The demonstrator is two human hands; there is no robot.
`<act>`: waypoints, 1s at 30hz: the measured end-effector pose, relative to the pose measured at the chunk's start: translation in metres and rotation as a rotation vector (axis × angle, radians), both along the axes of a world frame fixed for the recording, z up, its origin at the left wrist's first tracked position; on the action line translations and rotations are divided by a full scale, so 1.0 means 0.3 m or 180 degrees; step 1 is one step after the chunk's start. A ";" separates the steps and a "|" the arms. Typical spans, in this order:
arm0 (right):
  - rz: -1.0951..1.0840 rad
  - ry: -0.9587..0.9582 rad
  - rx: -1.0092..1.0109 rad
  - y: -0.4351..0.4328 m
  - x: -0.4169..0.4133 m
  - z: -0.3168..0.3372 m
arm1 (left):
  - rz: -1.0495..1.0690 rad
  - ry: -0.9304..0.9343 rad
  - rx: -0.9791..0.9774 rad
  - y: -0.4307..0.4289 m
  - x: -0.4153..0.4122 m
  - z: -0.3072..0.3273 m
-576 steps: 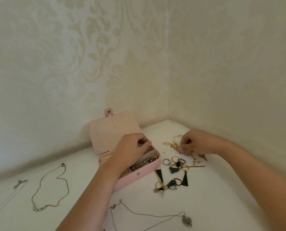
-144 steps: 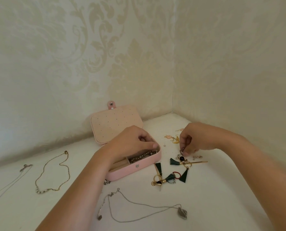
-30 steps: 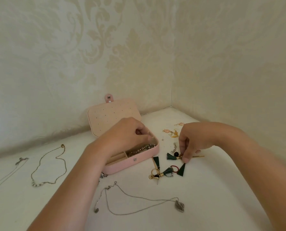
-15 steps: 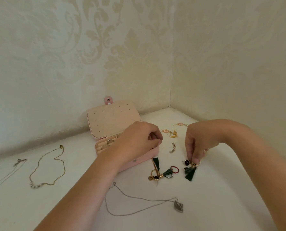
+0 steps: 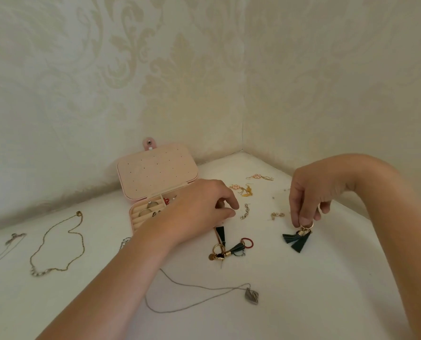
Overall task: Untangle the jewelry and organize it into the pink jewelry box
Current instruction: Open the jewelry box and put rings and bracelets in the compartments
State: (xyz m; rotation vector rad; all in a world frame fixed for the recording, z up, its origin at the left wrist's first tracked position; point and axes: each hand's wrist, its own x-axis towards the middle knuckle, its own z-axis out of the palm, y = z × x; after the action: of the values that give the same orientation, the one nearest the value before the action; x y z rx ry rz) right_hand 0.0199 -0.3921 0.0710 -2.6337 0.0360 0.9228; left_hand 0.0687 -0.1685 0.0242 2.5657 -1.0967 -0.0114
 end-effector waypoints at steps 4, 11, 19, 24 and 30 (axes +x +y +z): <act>-0.0019 0.0170 -0.0217 0.007 0.008 -0.020 | 0.0002 0.0042 0.0092 0.006 -0.032 0.041; -0.0056 -0.0099 -0.0258 0.030 0.022 -0.033 | -0.0217 0.0715 0.0683 0.009 -0.092 0.045; 0.0545 -0.0141 0.0145 0.167 0.016 -0.039 | -0.0200 0.0960 0.0870 -0.009 -0.088 0.026; 0.0687 -0.0094 0.0275 0.270 0.017 -0.080 | -0.0077 0.1395 0.0782 0.021 -0.064 0.024; 0.0545 -0.0495 0.0386 0.319 0.019 -0.110 | -0.0098 0.1801 0.0709 0.065 -0.050 0.048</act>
State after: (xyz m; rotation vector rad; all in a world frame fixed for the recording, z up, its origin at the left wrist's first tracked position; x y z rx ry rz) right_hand 0.0256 -0.2963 0.0380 -2.6162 -0.2789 0.7440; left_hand 0.0536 -0.1490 0.0388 2.4816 -0.9456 -0.8531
